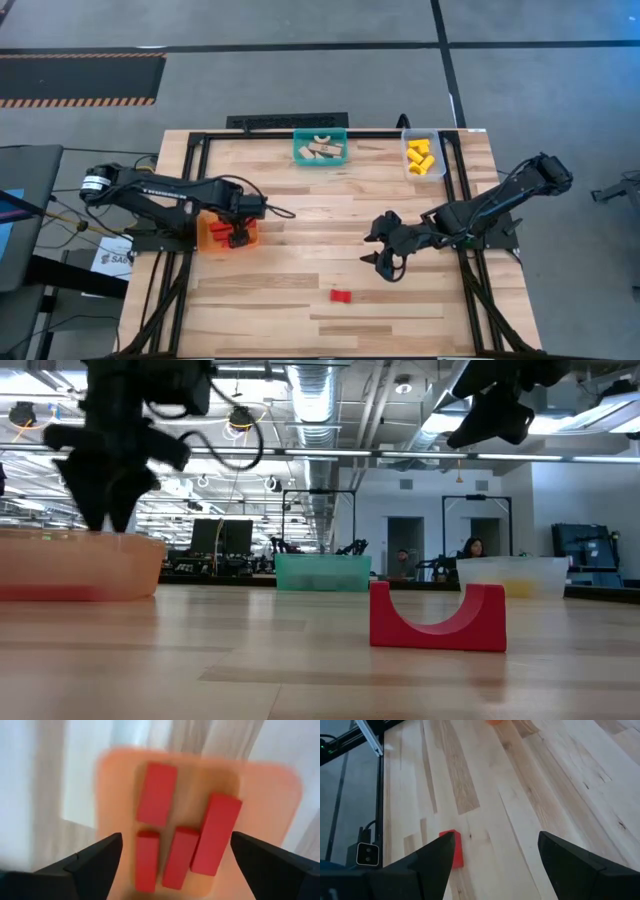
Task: Sort & place blocks by color
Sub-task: Put the red block into the transparent orange bin
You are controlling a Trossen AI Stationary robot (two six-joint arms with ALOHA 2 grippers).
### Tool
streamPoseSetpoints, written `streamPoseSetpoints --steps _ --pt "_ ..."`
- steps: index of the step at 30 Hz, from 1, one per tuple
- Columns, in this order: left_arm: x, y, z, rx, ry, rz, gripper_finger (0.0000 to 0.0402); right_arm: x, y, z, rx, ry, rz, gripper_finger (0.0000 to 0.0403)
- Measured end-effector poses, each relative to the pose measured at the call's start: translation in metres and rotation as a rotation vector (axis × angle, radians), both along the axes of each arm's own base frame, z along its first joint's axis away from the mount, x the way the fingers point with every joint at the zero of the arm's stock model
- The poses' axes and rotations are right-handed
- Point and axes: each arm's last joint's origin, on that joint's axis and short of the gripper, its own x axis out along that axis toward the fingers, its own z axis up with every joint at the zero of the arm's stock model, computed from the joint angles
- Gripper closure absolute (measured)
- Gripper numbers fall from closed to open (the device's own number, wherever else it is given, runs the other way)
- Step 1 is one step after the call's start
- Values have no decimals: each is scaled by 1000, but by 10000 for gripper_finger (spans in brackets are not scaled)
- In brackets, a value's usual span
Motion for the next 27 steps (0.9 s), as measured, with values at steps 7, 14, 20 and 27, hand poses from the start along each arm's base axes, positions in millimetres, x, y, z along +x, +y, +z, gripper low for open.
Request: streamPoseSetpoints --steps 7,14,20,27 --pt "26 -3 55 45 -208 25 44 -1 4 0 23 12 42 98" --pt "67 -60 80 -48 -683 -222 61 -16 23 -7 54 123 198 98" --pt "106 -124 54 -64 -891 -394 66 -32 41 -10 21 174 275 98" --pt "154 -171 5 17 -927 -422 66 -42 48 -13 -6 222 314 98"
